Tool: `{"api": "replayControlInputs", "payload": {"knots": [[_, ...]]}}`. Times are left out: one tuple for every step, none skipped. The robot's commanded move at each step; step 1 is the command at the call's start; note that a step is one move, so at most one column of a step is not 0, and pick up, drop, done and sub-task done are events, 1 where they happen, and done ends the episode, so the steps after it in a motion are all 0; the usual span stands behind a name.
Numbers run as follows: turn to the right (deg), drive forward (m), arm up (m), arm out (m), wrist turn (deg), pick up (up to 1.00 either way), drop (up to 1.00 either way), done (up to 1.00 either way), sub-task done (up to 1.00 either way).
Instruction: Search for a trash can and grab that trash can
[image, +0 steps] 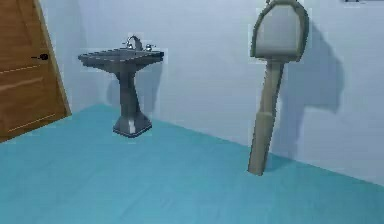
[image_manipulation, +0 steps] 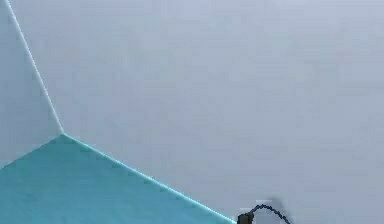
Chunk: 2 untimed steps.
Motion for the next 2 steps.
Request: {"api": "replayControlInputs", "payload": {"knots": [[-45.0, 0.00, 0.00, 0.00, 0.0, 0.00, 0.00, 0.00, 0.00], [-12.0, 0.00, 0.00, 0.00, 0.0, 0.00, 0.00, 0.00, 0.00]]}}
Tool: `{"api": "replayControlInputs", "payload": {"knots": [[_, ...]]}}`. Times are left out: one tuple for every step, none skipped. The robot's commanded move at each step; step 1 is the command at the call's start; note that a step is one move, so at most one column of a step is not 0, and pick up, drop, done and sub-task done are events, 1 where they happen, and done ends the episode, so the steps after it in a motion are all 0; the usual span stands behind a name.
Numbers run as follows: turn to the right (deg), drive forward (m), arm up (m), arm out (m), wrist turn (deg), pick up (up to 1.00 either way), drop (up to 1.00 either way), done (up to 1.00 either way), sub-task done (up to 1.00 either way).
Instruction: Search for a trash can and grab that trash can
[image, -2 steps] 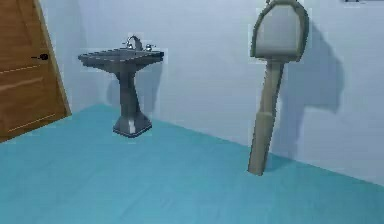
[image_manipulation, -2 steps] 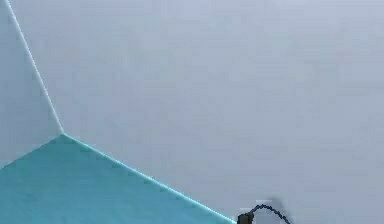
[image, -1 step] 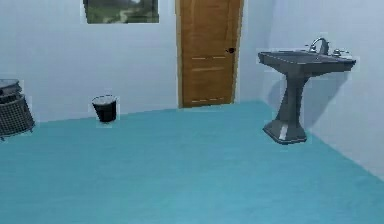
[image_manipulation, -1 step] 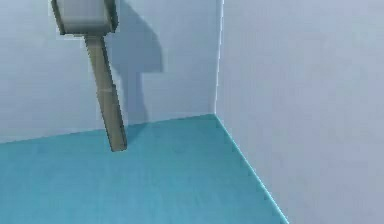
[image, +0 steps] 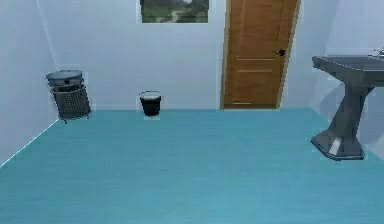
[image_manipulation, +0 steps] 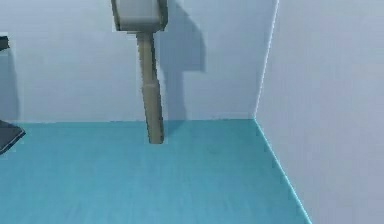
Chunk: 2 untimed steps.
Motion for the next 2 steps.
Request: {"api": "replayControlInputs", "payload": {"knots": [[0.0, 0.05, 0.00, 0.00, 0.0, 0.00, 0.00, 0.00, 0.00], [0.0, 1.00, 0.00, 0.00, 0.0, 0.00, 0.00, 0.00, 0.00]]}}
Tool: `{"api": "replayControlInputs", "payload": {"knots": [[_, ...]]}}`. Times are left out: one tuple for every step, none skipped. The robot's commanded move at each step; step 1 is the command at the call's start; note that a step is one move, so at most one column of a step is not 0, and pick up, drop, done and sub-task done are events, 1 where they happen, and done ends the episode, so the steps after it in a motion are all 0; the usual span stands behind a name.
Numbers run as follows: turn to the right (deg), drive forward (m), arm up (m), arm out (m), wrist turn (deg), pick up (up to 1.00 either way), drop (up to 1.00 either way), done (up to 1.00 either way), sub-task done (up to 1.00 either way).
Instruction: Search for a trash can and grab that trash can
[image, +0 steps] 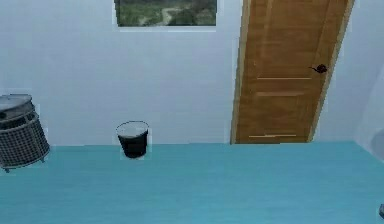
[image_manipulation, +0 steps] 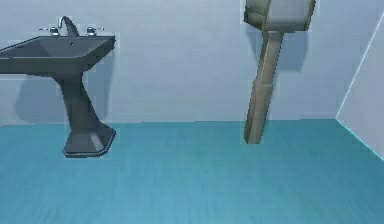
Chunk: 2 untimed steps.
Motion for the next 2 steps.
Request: {"api": "replayControlInputs", "payload": {"knots": [[-3.0, 0.00, 0.00, 0.00, 0.0, 0.00, 0.00, 0.00, 0.00], [0.0, 1.00, 0.00, 0.00, 0.0, 0.00, 0.00, 0.00, 0.00]]}}
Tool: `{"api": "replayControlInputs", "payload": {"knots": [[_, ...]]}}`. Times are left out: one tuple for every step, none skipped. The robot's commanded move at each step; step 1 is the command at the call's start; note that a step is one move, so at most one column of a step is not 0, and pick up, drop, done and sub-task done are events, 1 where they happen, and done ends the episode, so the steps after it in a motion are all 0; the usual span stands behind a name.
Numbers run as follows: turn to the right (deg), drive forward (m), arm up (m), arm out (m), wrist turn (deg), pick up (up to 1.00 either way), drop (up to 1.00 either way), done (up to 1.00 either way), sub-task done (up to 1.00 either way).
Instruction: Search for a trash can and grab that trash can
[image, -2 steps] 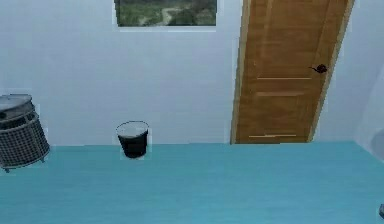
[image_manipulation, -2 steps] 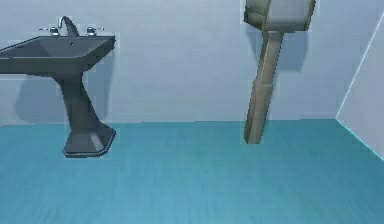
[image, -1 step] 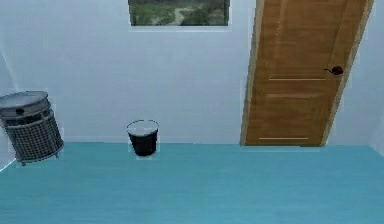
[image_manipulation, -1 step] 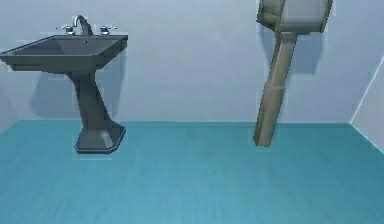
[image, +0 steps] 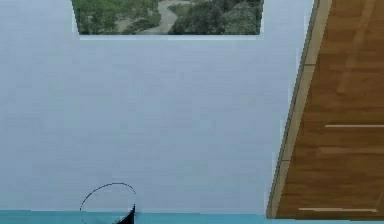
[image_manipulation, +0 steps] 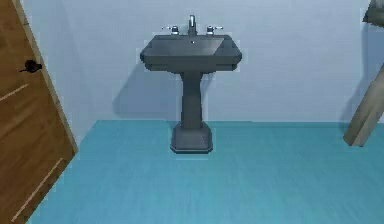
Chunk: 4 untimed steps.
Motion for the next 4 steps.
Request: {"api": "replayControlInputs", "payload": {"knots": [[-3.0, 0.00, 0.00, 0.00, 0.0, 0.00, 0.00, 0.00, 0.00], [0.0, 0.20, 0.00, 0.00, 0.0, 0.00, 0.00, 0.00, 0.00], [-45.0, 0.00, 0.00, 0.00, 0.0, 0.00, 0.00, 0.00, 0.00], [-45.0, 0.00, 0.00, 0.00, 0.0, 0.00, 0.00, 0.00, 0.00]]}}
